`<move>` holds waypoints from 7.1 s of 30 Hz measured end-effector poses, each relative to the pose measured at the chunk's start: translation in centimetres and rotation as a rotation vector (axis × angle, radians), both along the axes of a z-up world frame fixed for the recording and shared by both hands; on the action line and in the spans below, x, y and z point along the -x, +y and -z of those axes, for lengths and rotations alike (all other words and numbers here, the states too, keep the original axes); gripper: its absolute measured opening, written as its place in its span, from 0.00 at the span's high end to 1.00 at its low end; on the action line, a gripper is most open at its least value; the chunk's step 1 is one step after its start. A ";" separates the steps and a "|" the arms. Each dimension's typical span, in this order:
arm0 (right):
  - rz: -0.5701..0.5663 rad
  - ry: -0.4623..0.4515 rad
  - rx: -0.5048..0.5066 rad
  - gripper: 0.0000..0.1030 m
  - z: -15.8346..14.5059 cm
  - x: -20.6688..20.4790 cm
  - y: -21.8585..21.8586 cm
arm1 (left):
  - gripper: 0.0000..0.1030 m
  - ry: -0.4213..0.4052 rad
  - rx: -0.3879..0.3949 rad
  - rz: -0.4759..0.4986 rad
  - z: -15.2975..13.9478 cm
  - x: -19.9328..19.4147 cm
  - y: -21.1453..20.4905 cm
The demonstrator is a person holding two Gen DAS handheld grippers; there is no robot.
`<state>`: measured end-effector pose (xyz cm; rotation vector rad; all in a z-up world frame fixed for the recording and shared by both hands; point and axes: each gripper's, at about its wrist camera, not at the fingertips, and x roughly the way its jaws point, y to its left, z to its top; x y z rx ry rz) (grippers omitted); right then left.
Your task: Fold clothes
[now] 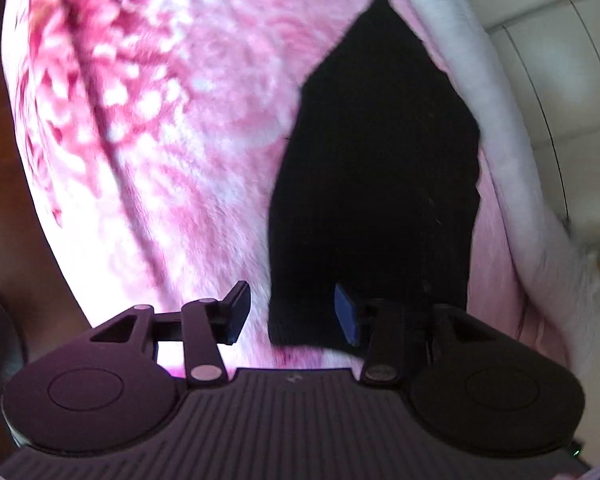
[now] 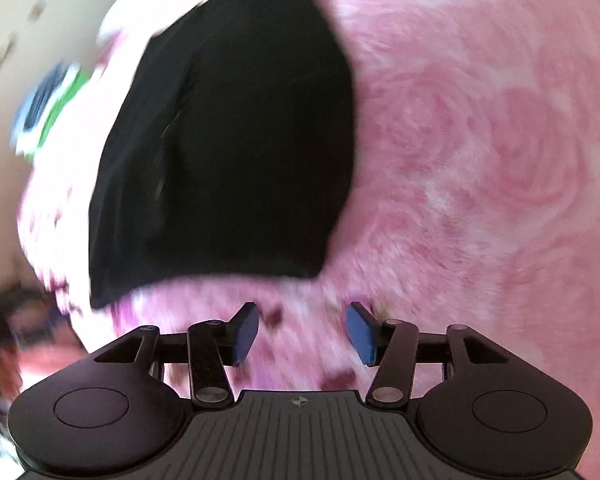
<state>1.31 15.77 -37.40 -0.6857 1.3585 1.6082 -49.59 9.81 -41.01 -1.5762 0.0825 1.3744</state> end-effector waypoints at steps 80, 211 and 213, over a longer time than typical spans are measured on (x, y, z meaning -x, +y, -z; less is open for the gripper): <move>-0.266 -0.333 -0.195 0.59 2.7 8.7 13.8 | 0.82 0.532 -0.129 0.543 -1.4 -12.2 13.1; 0.862 0.374 0.036 0.90 6.8 7.1 -12.2 | 0.94 0.016 -0.119 0.626 0.3 7.1 12.5; 0.841 0.369 -0.042 0.90 4.8 7.5 -12.7 | 0.94 0.028 -0.227 0.673 -1.7 7.1 12.5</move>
